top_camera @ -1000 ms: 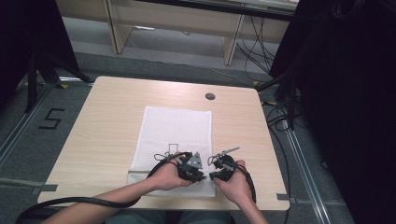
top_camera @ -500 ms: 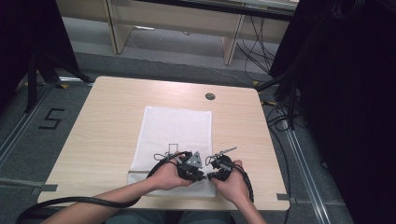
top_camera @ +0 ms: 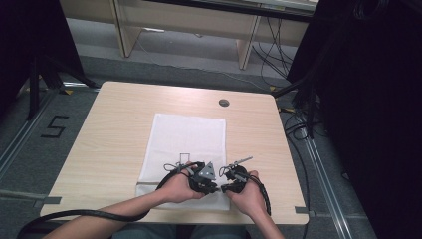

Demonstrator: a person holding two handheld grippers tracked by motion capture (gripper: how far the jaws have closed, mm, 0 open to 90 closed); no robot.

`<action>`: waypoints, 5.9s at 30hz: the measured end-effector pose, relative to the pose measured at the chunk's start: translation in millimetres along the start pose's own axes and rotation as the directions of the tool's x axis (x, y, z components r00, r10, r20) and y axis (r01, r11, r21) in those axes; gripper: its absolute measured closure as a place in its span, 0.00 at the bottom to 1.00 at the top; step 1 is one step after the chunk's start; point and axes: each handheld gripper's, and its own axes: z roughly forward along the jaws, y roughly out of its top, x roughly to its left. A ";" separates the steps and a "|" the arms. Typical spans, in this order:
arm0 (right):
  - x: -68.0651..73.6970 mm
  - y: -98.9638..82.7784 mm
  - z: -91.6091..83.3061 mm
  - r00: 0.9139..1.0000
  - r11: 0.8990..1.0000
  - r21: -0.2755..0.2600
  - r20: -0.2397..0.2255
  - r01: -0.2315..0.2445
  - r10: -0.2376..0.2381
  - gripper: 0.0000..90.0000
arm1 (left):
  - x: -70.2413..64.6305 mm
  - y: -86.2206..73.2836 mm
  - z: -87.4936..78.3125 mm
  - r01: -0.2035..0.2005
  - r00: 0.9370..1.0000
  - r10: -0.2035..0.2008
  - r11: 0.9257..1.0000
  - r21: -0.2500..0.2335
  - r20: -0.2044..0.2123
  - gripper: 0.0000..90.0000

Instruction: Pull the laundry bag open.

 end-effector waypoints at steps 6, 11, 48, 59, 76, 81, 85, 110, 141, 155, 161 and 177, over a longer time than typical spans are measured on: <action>-0.2 -0.4 -0.6 1.000 1.000 0.004 -0.002 -0.008 0.008 1.00 | 0.3 1.2 -1.3 -0.030 1.000 0.030 1.000 0.010 -0.003 0.91; -0.8 -0.5 0.2 1.000 1.000 -0.008 -0.008 0.010 -0.010 1.00 | -0.1 0.7 -1.4 -0.027 1.000 0.027 1.000 0.014 0.003 0.91; -2.2 -0.6 0.1 1.000 1.000 -0.002 -0.016 -0.009 0.008 1.00 | 4.6 -8.3 -20.0 0.001 1.000 -0.001 1.000 -0.014 0.015 0.91; -1.9 -0.6 0.7 1.000 1.000 -0.013 -0.023 -0.001 0.001 1.00 | 5.2 -9.8 -26.0 0.007 1.000 -0.006 1.000 -0.026 0.012 0.91; -2.1 -0.8 0.5 1.000 1.000 -0.012 -0.016 -0.009 0.009 1.00 | 7.9 -14.3 -34.6 0.001 1.000 -0.001 0.999 -0.034 0.011 0.91; -2.7 -0.6 0.6 1.000 1.000 -0.008 -0.018 -0.007 0.007 1.00 | 8.0 -15.4 -36.2 0.003 1.000 -0.003 1.000 -0.029 0.007 0.91; -2.6 -0.6 0.5 1.000 1.000 -0.007 -0.018 -0.007 0.007 1.00 | 8.3 -15.2 -36.5 -0.010 1.000 0.010 1.000 -0.028 0.007 0.91; -2.7 -0.6 0.5 1.000 1.000 -0.009 -0.020 -0.005 0.005 1.00 | 9.6 -21.1 -46.9 -0.001 1.000 0.002 0.999 -0.033 0.004 0.91; -0.9 -0.4 0.2 1.000 1.000 -0.002 -0.009 -0.009 0.009 1.00 | 14.2 -30.0 -56.8 0.000 1.000 0.000 1.000 -0.028 0.004 0.91; -0.9 -0.5 0.2 1.000 1.000 -0.003 -0.009 -0.008 0.008 1.00 | 14.1 -32.7 -62.3 -0.010 1.000 0.009 1.000 -0.020 -0.011 0.91; -1.1 -0.4 0.3 1.000 1.000 -0.004 -0.010 -0.009 0.009 1.00 | 15.5 -35.1 -66.3 0.008 1.000 -0.008 1.000 -0.029 -0.002 0.91; -0.9 -0.4 0.4 1.000 1.000 -0.007 -0.009 0.000 0.000 1.00 | 15.5 -40.2 -72.6 -0.004 1.000 0.003 0.999 -0.036 -0.003 0.91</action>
